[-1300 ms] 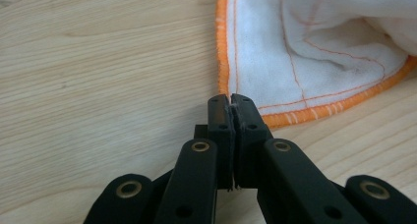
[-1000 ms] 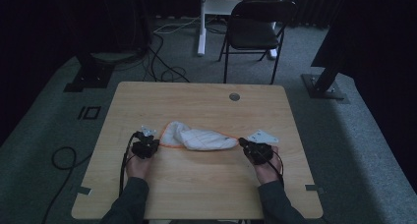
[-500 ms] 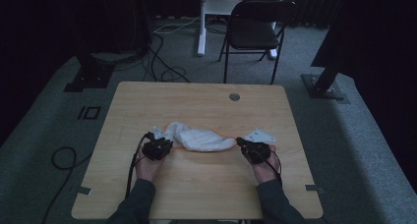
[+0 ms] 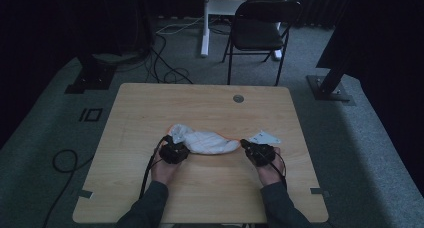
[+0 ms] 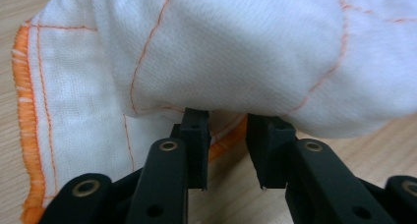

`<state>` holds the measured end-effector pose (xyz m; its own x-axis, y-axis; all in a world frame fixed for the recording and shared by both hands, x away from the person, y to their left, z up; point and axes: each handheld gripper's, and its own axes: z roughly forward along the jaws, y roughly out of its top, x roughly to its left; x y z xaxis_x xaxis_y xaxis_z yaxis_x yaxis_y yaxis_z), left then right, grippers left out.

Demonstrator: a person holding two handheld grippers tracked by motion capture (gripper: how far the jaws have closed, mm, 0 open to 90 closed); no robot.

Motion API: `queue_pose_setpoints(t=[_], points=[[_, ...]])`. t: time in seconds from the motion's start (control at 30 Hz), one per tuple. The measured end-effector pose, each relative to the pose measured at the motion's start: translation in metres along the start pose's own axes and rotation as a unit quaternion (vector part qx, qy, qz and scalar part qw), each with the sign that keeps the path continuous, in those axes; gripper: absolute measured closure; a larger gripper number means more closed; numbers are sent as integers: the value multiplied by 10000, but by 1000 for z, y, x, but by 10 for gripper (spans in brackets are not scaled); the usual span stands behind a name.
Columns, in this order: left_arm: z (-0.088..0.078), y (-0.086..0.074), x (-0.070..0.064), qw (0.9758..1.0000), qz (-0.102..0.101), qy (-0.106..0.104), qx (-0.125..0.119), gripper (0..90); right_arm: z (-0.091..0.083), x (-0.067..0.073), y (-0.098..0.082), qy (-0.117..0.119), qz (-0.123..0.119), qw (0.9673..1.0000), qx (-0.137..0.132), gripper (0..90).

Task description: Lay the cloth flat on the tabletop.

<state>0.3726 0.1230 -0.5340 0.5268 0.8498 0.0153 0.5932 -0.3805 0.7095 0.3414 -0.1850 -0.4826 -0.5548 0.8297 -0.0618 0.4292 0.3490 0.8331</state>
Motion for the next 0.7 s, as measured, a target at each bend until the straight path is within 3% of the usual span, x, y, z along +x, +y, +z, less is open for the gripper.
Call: queue_pose_setpoints(t=[0.23, 0.43, 0.7], points=[[0, 0, 3, 9996, 37, -196, 178, 872, 1, -6, 0, -53, 98, 9999, -34, 890], [-7, -7, 7, 9992, 234, -268, 198, 885, -1, -10, 7, -159, 27, 9999, -25, 891], [-22, -21, 19, 9993, 259, -192, 206, 889, -4, -17, 14, -287, 30, 9996, -64, 891]])
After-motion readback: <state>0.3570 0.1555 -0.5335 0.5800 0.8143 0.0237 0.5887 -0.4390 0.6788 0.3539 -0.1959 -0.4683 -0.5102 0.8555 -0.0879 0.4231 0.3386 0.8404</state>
